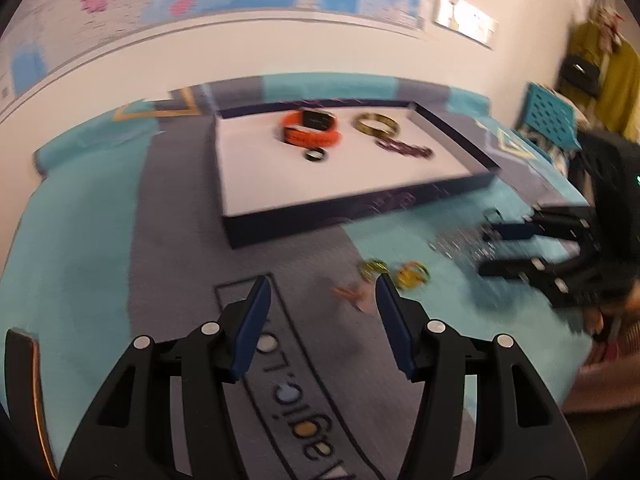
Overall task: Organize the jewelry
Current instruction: 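Withdraw both tools from the box toward the remaining jewelry, then grasp the clear crystal bracelet with the right tool while the left tool grasps the pink ring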
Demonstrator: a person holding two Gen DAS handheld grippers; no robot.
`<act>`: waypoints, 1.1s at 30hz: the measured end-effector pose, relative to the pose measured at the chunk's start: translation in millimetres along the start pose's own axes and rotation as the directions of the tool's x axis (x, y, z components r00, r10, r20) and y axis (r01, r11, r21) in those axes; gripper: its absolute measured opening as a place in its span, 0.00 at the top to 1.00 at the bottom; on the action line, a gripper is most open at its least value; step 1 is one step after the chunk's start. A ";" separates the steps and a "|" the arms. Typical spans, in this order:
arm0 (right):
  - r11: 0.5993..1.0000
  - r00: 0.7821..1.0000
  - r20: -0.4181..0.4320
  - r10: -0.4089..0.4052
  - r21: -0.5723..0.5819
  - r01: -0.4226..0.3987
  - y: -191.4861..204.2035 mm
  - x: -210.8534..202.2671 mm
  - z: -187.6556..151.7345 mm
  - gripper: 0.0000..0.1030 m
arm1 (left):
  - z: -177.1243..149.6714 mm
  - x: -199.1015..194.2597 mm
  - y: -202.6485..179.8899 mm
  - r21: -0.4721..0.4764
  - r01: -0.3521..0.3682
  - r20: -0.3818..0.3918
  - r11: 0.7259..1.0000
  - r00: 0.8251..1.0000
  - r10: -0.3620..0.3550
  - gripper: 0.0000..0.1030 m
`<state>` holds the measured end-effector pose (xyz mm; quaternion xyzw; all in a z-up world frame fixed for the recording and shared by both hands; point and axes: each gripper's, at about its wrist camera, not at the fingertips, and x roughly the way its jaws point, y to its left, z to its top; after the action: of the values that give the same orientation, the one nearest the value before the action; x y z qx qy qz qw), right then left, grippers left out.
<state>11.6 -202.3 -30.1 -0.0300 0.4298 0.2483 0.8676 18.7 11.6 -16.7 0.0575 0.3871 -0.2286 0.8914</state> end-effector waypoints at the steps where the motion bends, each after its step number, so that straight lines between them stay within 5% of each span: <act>1: 1.000 1.000 0.002 0.001 0.003 -0.001 -0.7 -0.4 0.2 0.65 | -1.3 1.8 -2.2 0.011 0.007 -0.009 1.000 1.000 -0.007 0.47; 7: 1.000 1.000 0.003 -0.010 -0.008 0.010 0.8 -0.7 0.8 0.71 | -2.6 16.5 -10.4 0.011 0.014 -0.054 1.000 0.998 -0.013 0.50; 14: 1.000 1.000 0.019 -0.018 -0.003 0.018 -0.9 -0.3 8.3 0.60 | -1.3 20.7 -11.8 0.009 0.034 -0.067 0.999 0.997 -0.033 0.71; 20: 0.999 1.000 -0.008 -0.019 -0.029 0.019 4.8 9.7 11.2 0.59 | -2.3 21.4 -16.4 0.020 0.047 -0.069 0.999 0.997 -0.046 0.75; 33: 0.998 1.000 -0.008 -0.027 -0.064 0.026 8.4 9.3 10.1 0.86 | -5.0 18.8 -16.1 -0.002 0.063 -0.068 0.998 0.996 -0.063 0.77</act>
<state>19.9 -188.5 -29.5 -0.0645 0.4252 0.2501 0.8675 19.3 -8.1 -32.4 0.0528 0.4188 -0.2546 0.8701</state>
